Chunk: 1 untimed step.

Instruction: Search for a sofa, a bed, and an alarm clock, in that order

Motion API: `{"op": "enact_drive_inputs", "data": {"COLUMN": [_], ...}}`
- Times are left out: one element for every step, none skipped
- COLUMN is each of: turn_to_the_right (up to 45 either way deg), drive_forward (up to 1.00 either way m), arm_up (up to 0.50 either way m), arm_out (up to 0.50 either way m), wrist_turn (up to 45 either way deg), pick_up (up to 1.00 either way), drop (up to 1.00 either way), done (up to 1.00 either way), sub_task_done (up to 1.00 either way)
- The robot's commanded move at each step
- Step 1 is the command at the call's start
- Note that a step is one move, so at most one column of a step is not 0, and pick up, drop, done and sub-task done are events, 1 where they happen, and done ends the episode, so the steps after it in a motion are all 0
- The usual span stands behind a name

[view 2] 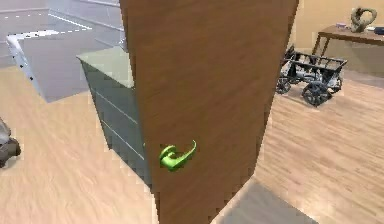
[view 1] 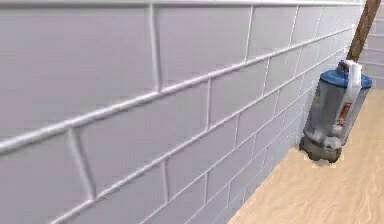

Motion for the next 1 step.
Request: {"op": "enact_drive_inputs", "data": {"turn_to_the_right": [42.0], "drive_forward": [0.0], "arm_up": [0.0], "arm_out": [0.0], "wrist_turn": [0.0], "pick_up": [0.0], "drop": [0.0], "done": [0.0], "sub_task_done": [0.0]}}
